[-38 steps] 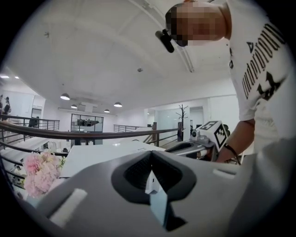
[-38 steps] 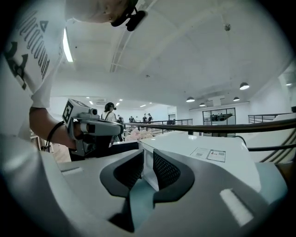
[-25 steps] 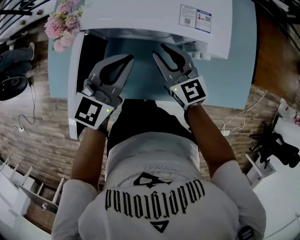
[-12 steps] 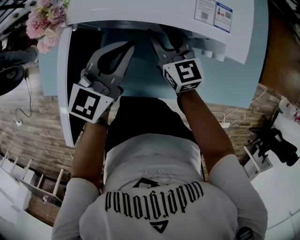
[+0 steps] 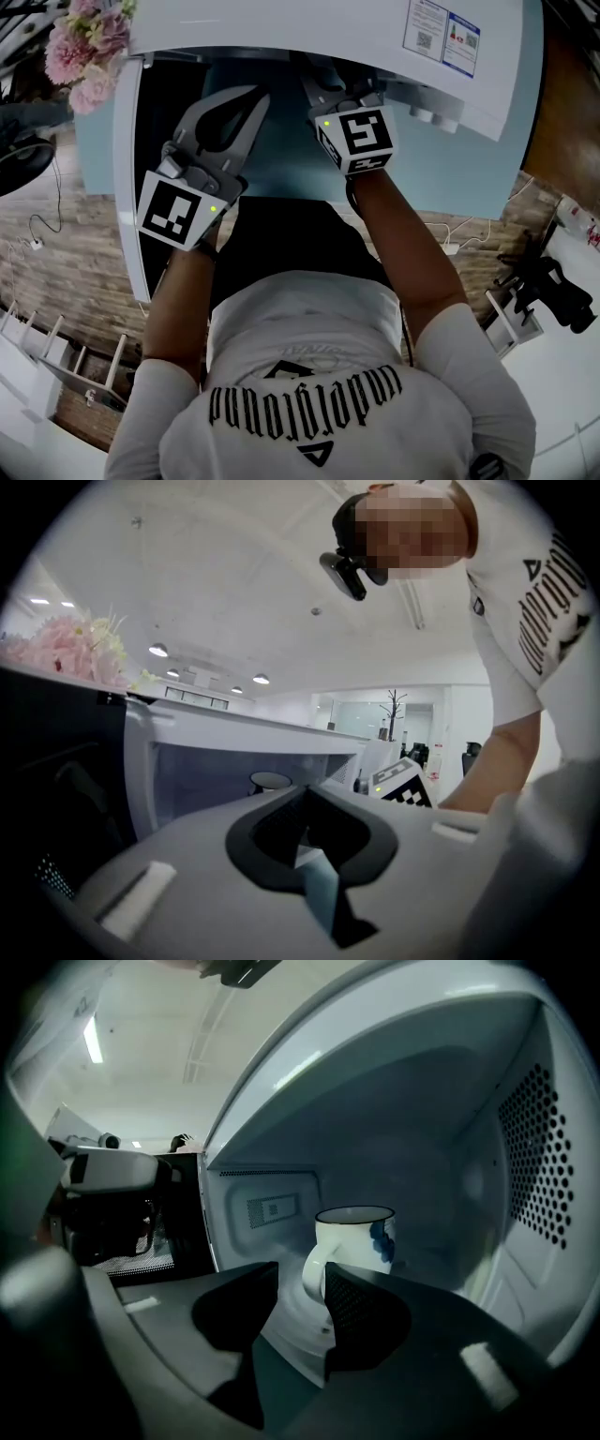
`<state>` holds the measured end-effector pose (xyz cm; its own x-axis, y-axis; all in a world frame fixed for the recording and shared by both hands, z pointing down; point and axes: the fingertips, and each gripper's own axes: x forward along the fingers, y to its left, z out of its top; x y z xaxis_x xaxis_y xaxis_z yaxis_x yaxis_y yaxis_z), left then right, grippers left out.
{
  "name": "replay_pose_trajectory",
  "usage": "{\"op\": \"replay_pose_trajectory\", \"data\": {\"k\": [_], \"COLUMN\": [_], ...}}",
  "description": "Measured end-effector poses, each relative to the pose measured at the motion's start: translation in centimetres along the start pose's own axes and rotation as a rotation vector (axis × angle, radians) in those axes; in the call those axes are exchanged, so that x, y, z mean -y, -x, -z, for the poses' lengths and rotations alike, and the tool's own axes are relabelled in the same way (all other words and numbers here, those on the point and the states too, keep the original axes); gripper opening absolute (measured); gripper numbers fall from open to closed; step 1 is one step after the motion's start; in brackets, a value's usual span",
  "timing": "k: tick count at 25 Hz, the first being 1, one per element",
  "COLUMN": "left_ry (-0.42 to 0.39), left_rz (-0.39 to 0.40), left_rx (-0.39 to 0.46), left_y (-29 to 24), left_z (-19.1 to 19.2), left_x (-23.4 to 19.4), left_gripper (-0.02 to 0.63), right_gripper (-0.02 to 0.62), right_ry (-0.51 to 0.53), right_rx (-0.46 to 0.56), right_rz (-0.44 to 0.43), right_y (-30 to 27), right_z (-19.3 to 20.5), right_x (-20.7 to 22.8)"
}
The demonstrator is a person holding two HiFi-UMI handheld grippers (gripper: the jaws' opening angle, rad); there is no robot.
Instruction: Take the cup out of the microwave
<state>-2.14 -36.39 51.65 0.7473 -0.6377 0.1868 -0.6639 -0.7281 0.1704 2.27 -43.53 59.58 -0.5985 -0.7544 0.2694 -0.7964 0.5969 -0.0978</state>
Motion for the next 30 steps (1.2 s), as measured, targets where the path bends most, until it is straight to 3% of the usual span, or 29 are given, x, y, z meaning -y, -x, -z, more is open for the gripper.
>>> {"op": "replay_pose_trajectory", "data": {"k": [10,14,23,30], "left_ry": [0.021,0.03,0.041,0.029], "left_rz": [0.002,-0.002,-0.006,-0.007], "left_rx": [-0.001,-0.004,-0.004,0.004], "left_y": [0.1,0.2,0.4,0.4], "left_z": [0.3,0.6,0.8,0.1], "left_x": [-0.1,-0.2,-0.2,0.1], "left_gripper": [0.051,0.051,0.051,0.051], "right_gripper": [0.13,0.063,0.054,0.048], "right_ry": [0.002,0.006,0.017,0.002], "right_rx": [0.001,-0.001,0.024,0.046], "right_rz": [-0.001,0.011,-0.106,-0.138], "right_y": [-2.1,-2.7,-2.9,-1.8], "right_z": [-0.1,-0.2,-0.5,-1.2], "right_x": [0.1,0.4,-0.8,-2.1]}}
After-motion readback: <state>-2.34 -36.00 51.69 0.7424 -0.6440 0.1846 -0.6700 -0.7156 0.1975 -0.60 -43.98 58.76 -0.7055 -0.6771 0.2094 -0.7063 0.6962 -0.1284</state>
